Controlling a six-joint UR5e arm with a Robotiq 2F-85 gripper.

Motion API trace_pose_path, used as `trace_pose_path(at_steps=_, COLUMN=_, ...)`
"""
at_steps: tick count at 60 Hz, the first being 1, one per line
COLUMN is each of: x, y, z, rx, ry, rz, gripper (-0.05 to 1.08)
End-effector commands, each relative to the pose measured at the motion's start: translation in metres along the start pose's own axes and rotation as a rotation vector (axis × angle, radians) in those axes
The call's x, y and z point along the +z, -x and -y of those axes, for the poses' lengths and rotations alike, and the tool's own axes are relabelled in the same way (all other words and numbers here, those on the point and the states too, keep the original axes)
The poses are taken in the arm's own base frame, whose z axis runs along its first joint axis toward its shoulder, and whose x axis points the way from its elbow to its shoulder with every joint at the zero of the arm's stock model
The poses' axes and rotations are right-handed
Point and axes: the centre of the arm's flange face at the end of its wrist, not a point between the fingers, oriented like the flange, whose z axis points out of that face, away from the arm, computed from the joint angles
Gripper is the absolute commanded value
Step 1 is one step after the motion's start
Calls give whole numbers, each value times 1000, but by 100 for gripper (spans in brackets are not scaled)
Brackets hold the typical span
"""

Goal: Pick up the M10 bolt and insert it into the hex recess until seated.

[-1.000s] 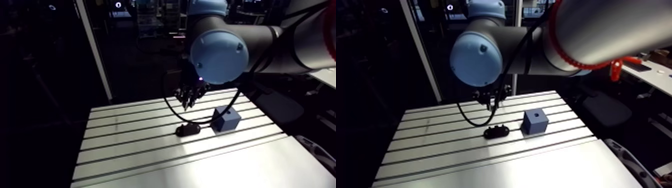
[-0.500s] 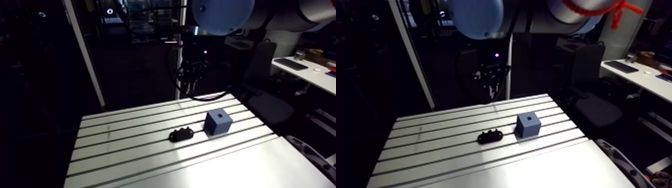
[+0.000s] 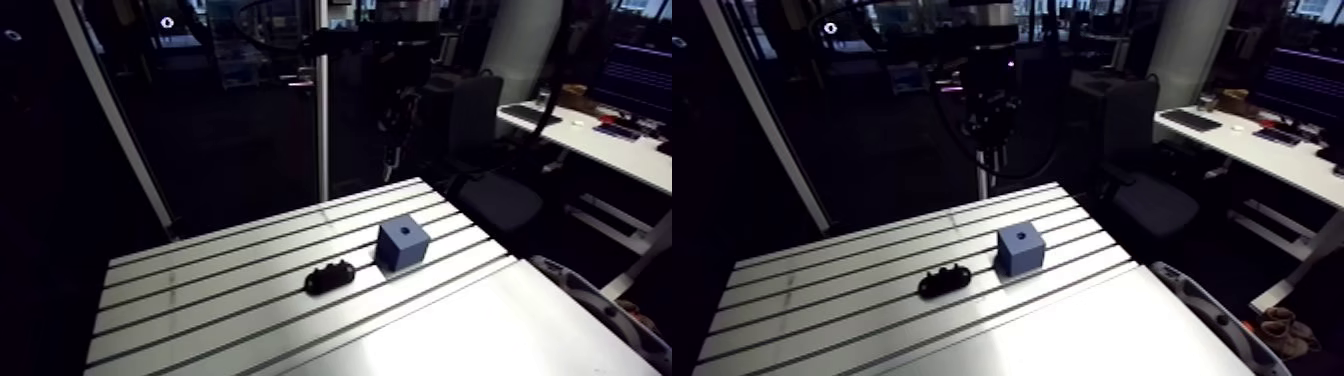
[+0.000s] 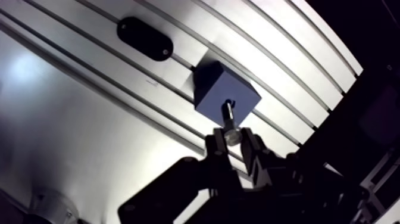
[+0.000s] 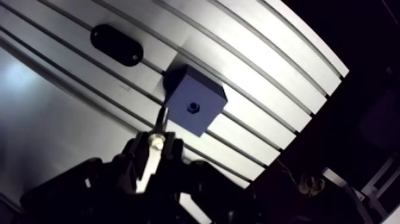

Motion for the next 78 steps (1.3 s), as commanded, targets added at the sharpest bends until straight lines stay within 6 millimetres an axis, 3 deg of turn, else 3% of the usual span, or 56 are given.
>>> trace_pose_path(at_steps=1, x=4, y=15, z=-16, rx=-112, ry=11, rz=108, gripper=102)
trace_pose_path(at_steps=29, x=28, y=9, z=-28, rx=-118, ry=4, rz=134, gripper=103)
trace_pose_path(at_steps=78, x=71, y=4, z=-28, rx=-113, ry=-47, rz=158, gripper=107)
